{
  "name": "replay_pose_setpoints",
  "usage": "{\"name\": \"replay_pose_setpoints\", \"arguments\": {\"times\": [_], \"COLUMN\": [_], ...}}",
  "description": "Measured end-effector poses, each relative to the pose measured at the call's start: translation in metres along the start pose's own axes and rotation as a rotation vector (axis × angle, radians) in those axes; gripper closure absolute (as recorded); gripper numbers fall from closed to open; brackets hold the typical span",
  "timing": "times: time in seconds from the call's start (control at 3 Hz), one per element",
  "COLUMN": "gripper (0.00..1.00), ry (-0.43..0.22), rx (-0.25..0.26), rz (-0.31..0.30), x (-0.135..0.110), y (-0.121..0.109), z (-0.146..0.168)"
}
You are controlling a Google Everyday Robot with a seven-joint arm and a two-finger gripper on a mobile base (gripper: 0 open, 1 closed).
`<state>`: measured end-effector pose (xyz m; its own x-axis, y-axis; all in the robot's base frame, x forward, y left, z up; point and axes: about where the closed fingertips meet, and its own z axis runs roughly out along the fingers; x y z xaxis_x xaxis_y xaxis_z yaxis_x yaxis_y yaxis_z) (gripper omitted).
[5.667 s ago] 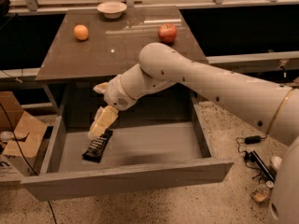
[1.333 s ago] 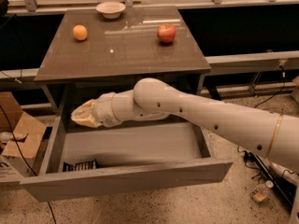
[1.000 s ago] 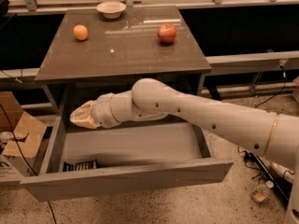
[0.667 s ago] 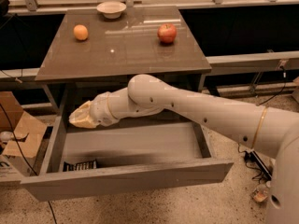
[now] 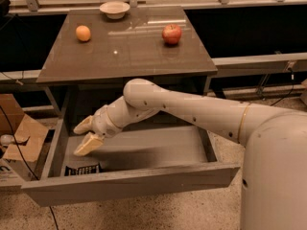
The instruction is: Pick rxbar chocolate from top drawer and place on counter
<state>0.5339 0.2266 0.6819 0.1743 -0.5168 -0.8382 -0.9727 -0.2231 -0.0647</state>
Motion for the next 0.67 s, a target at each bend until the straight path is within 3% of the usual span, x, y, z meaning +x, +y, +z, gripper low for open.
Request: {"name": "replay_pose_setpoints", "arguments": {"times": [0.33,0.67], "gripper": [0.00,0.00], "ry": [0.057,0.085], "rx": [-0.077,-0.095], "rz": [0.006,0.017], "x": [0.023,0.040], "y": [0.019,0.030], "z": [0.016,0.025]}}
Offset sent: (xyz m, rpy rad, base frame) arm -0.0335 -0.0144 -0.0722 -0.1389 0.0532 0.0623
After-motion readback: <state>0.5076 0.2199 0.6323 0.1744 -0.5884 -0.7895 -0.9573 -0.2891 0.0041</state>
